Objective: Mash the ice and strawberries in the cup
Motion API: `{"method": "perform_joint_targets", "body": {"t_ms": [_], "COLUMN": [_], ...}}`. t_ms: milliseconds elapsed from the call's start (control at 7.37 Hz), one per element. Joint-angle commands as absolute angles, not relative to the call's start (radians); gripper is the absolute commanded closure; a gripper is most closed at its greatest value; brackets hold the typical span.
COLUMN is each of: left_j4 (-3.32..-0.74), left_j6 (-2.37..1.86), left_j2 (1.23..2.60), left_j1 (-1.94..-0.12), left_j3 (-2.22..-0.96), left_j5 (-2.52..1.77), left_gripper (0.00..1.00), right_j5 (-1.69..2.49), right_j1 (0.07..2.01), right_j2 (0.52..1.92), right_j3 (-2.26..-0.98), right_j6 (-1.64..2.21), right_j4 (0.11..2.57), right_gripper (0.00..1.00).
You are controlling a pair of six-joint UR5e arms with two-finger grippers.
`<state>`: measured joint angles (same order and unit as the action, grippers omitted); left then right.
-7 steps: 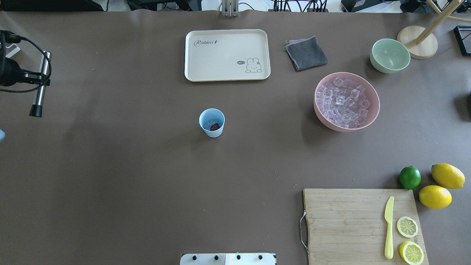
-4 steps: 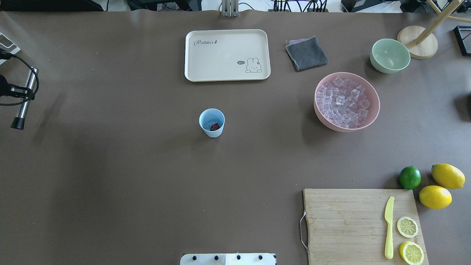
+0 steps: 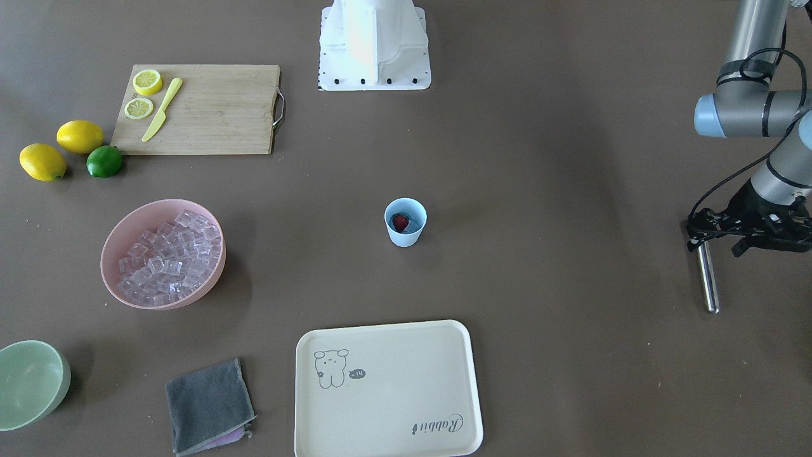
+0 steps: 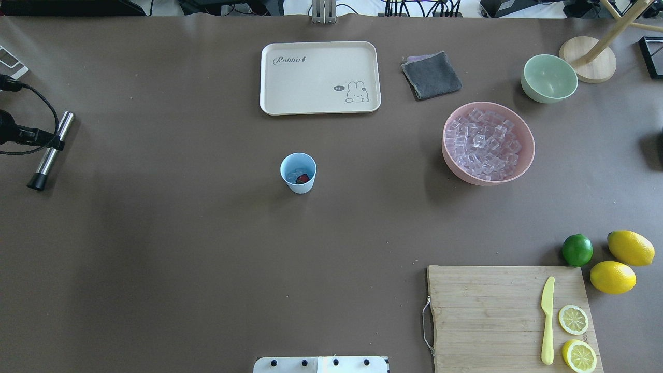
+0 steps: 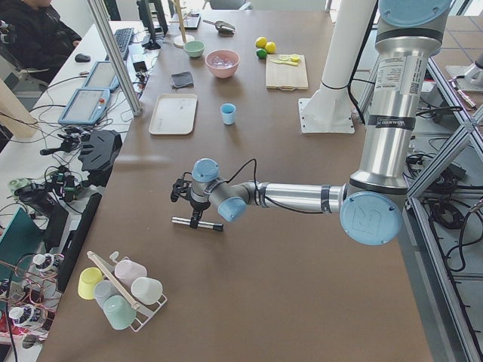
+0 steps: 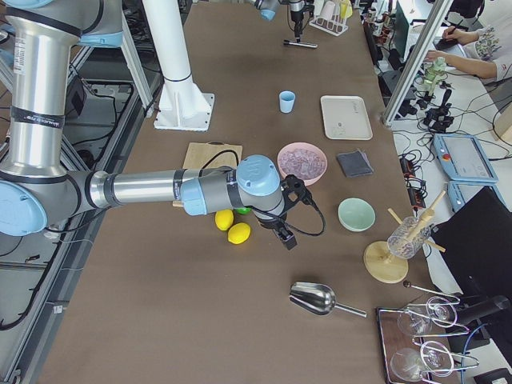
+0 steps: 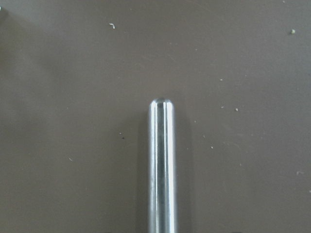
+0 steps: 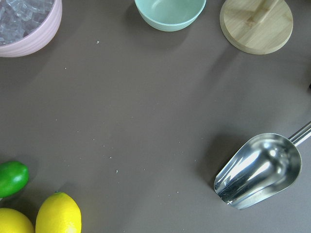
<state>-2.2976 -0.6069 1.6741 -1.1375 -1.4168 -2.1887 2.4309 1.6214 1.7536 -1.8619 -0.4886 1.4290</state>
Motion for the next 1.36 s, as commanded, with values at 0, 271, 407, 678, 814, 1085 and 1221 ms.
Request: {"method": "perform_joint_targets", "body": {"t_ms": [0,271,407,678,814,1085,1221], "left_j4": [-2.293,-2.278,-2.279,-2.1,-1.985,-1.805,-1.804], "left_j6": [-0.603,-0.449,-0.349,-0.33,-0.313,-0.313,-0.313], "left_j2": [1.671,1.514,1.434,1.442,1.445,1.448,1.44], "left_j1": [-1.381,-1.5,-1.528,-1.667,-1.681,-1.693,-1.69], "left_j3": [-1.424,-1.399,-1.391,-1.536,-1.64,-1.857,-1.89], "left_j5": [-2.444,-2.488,-2.474,-2.563,-2.565,-2.551,-2.469], "left_gripper": [0.02,0.02,0.02,0.02,0.02,0.02,0.02], "right_j5": [2.416,2.422,2.419,2.418,2.419,2.418,2.419], "right_j1": [1.621,1.621,1.621,1.621,1.621,1.621,1.621], "right_j2": [1.759,1.758,1.756,1.755,1.755,1.753,1.759], "right_j3": [-1.859,-1.821,-1.818,-1.816,-1.815,-1.806,-1.804], "right_j6": [-0.483,-0.482,-0.48,-0.482,-0.48,-0.474,-0.463], "right_j4": [1.434,1.439,1.439,1.439,1.446,1.466,1.474], "right_gripper": [0.01,0.01,0.01,0.01,0.01,0.01,0.01]}}
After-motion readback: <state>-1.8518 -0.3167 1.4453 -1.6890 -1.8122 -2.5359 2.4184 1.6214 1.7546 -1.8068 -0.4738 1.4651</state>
